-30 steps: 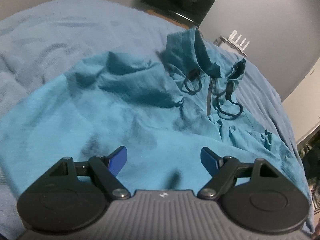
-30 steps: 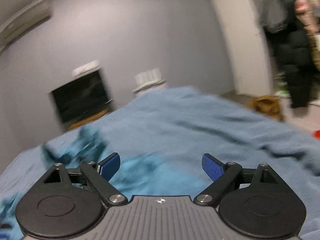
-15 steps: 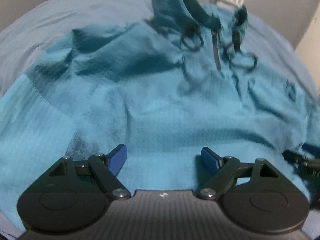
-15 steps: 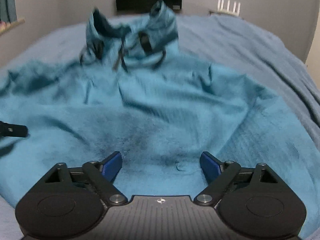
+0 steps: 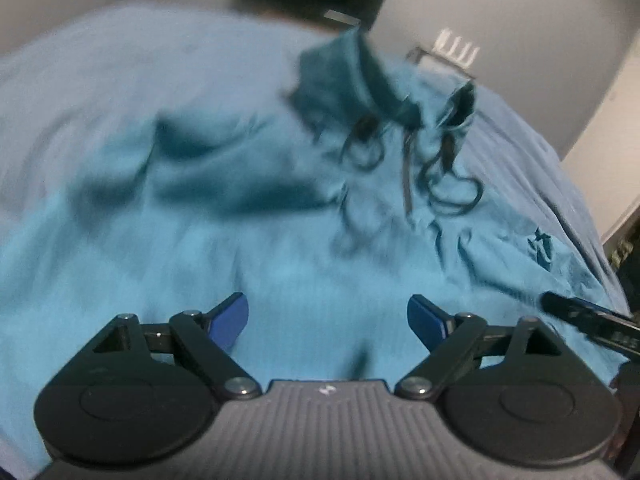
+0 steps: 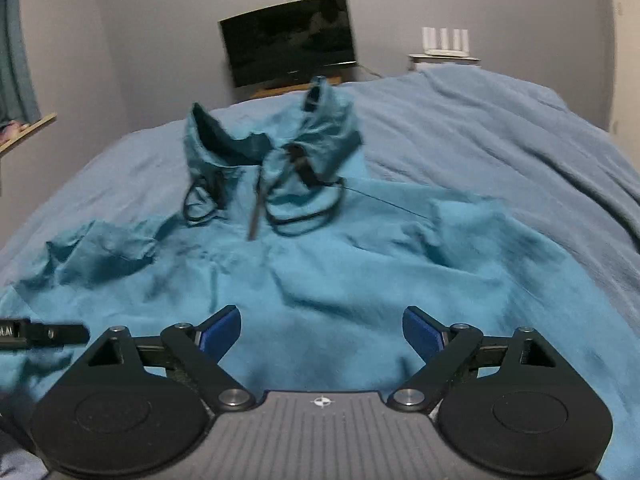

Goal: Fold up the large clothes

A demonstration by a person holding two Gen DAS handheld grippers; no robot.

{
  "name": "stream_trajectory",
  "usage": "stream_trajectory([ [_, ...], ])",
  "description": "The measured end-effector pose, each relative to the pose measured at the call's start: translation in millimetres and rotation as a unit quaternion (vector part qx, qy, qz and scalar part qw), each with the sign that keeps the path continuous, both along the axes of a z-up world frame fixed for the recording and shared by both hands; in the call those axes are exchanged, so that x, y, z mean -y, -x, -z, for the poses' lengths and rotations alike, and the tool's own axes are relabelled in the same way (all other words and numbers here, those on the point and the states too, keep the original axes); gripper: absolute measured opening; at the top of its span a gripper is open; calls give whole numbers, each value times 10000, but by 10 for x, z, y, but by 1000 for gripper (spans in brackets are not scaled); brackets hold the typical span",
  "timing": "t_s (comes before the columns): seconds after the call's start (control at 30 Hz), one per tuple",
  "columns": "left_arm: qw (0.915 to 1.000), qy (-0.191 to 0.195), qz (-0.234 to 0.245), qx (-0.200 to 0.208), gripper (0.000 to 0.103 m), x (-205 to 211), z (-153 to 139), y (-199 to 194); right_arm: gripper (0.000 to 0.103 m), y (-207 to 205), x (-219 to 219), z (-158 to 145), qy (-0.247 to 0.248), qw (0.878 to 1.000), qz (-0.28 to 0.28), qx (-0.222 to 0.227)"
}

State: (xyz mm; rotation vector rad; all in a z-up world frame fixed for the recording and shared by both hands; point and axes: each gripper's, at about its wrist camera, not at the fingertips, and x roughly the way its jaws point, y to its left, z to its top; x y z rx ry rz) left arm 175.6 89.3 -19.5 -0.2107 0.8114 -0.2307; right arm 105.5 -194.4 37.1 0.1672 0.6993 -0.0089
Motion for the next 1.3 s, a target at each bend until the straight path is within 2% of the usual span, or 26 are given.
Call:
stream_trajectory([
  [0.03,9998,-194,41,76,86,54,-7,-61,88,-65,-25,32,11,10000,-60,-48],
  [0.1,9994,-345,33,43,87,103,39,-190,84,-207,-78,156,35,9997,-150,-194],
  [0.23,9981,-261,-105,-542,87,106,351,-508,84,-463,-105,471,-59,9978,-275,-602],
  [0.3,9982,-284,-110,-519,87,127,390,-540,84,-492,-68,513,-251,9975,-268,-597],
  [0.43,9993,-185,-93,-314,87,167,329,-549,84,-604,7,306,-702,9968,-291,-262],
  [0.57,9999,93,-100,-49,87,108,281,-549,84,-1061,121,48,-1061,9942,-179,-55],
  [0.7,9991,403,-47,-123,87,68,308,-572,85,-1597,265,-187,-1157,9928,158,276],
  [0.77,9989,429,-2,-168,87,78,335,-595,89,-1881,343,-258,-1230,9909,427,355],
  [0.87,9989,431,51,-179,87,93,376,-629,89,-2298,455,-327,-1406,9855,890,335],
  [0.97,9988,467,95,-143,87,98,406,-667,89,-2659,434,-377,-1379,9835,1130,307],
  [1.1,9986,503,164,-86,87,97,434,-700,89,-3074,267,-363,-910,9884,1193,234],
  [1.13,9985,504,186,-73,87,97,436,-705,85,-3147,251,-336,-870,9883,1237,183],
  [1.2,9984,520,203,-51,87,87,433,-708,70,-3256,246,-257,-829,9861,1440,63],
  [1.23,9984,529,208,-48,87,84,432,-711,46,-3282,263,-220,-857,9849,1503,19],
  [1.27,9983,537,215,-47,88,79,433,-715,31,-3301,271,-184,-873,9846,1517,-17],
  [1.3,9983,547,221,-38,88,77,434,-712,27,-3277,288,-163,-886,9839,1550,-17],
])
